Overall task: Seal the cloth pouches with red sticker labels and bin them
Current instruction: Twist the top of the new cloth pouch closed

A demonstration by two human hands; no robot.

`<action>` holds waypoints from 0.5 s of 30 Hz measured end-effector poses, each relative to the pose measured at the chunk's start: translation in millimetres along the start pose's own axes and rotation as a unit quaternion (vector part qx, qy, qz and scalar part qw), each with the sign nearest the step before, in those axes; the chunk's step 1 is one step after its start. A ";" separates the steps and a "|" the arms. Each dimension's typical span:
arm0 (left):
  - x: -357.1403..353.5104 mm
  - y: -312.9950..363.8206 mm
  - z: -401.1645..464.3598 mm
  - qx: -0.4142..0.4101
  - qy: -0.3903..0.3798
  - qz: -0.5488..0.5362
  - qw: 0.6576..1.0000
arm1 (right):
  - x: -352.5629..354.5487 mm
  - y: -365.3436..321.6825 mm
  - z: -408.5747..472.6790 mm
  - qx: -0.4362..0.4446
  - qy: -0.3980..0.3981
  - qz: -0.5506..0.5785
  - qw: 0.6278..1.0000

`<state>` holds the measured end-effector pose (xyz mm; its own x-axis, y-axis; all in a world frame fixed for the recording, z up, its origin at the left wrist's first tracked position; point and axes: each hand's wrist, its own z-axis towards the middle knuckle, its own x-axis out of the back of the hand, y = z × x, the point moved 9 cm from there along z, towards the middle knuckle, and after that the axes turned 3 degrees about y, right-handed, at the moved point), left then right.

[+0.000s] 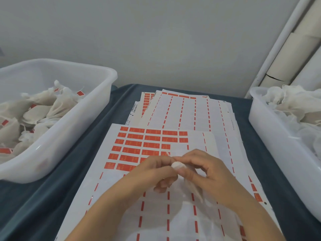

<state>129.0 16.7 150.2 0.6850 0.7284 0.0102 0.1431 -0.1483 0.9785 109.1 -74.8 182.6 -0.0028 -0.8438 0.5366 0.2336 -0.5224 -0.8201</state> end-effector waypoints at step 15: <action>22.2 32.4 -8.2 -0.175 0.152 0.082 0.969 | -13.1 21.1 -8.0 -0.209 0.013 0.282 0.936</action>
<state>143.0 33.5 183.8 0.4275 0.8859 0.1801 -0.2386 -0.0816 0.9677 106.3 -75.7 156.7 -0.0183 -0.9998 -0.0066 -0.1959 0.0100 -0.9806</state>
